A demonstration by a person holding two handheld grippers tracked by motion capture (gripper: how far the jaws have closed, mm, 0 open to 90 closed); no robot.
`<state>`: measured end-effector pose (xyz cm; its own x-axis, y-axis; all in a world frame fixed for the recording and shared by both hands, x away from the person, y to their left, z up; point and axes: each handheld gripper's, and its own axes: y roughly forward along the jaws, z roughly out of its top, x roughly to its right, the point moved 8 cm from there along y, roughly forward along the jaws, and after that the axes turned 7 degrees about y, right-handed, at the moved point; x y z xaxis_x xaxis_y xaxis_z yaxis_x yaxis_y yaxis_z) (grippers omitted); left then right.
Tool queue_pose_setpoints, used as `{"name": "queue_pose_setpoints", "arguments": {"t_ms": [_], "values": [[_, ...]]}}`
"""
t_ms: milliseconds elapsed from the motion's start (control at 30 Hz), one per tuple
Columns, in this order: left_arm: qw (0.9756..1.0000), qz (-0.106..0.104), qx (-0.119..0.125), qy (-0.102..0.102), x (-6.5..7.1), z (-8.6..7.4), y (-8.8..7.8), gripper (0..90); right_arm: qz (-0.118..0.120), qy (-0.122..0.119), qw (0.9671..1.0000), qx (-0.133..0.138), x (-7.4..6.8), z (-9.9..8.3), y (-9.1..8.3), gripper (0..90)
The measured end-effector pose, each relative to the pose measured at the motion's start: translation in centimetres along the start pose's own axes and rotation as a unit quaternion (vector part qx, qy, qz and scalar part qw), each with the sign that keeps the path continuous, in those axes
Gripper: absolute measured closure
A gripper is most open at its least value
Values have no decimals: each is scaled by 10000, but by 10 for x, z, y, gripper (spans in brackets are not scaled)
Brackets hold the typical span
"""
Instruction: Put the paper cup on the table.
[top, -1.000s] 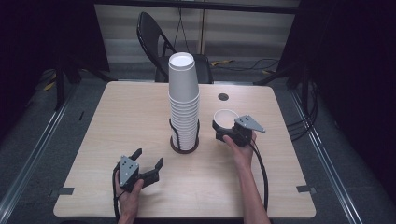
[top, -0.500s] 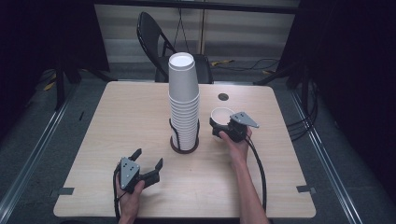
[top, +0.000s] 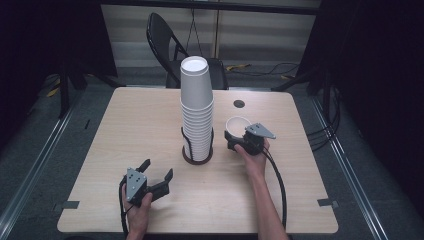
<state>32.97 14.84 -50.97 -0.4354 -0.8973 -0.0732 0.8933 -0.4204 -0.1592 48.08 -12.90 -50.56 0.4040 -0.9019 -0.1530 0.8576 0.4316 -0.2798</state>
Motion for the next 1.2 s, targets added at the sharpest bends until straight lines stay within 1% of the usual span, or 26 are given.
{"name": "queue_pose_setpoints", "arguments": {"t_ms": [67, 100, 167, 200, 233, 267, 333, 400, 433, 533, 633, 733, 833, 867, 900, 967, 1000, 1200], "values": [[10000, 10, -8, 14, 0, 0, 0, 157, 6, 24, 10000, -25, 0, -1, 0, 122], [10000, 14, -11, 24, 0, 0, 0, 158, -30, 16, 10000, -76, 1, -2, 1, 126], [10000, 31, -13, 53, 1, 0, 0, 158, -44, 0, 9998, -185, 2, -6, 2, 129], [10000, 47, -18, 57, 1, 0, 0, 158, -26, 46, 9996, -284, 2, -9, 3, 132], [9999, 85, -21, 56, 1, 0, 0, 157, -33, 18, 9993, -378, 3, -12, 3, 132], [9999, 110, -22, 76, 1, 0, 0, 157, -44, 44, 9989, -467, 4, -15, 4, 132], [9999, 69, -44, 111, 1, 0, 1, 157, -40, 89, 9986, -513, 5, -17, 3, 132], [9999, 88, -24, 42, 0, 0, 0, 157, -65, 102, 9985, -532, 6, -18, 2, 130], [10000, 65, -14, 25, 0, 0, 0, 157, -84, 107, 9982, -584, 7, -19, 1, 130], [10000, 75, -14, 27, 0, 0, 0, 157, -157, 140, 9973, -710, 9, -21, 1, 131], [10000, 67, -15, 17, 0, 0, 0, 158, -178, 95, 9964, -819, 8, -24, -2, 132], [10000, 79, -9, -18, -1, 0, 0, 158, -197, 98, 9962, -839, 7, -25, -6, 132], [10000, 75, -20, 18, 0, 0, 0, 158, -174, 127, 9957, -902, 6, -26, -10, 138], [10000, 90, -25, 29, 0, 0, 0, 158, -210, 111, 9957, -891, 6, -26, -12, 136], [9999, 96, -25, 29, 0, 0, 0, 158, -224, 92, 9961, -853, 6, -25, -15, 136], [9999, 102, -29, 50, 0, 0, 0, 158, -199, 146, 9963, -829, 4, -25, -18, 135], [9999, 104, -30, 51, 0, 0, 0, 159, -220, 130, 9964, -803, 4, -25, -21, 135], [9999, 105, -29, 67, 0, 0, 0, 159, -231, 205, 9977, -598, 2, -22, -35, 134]]}}
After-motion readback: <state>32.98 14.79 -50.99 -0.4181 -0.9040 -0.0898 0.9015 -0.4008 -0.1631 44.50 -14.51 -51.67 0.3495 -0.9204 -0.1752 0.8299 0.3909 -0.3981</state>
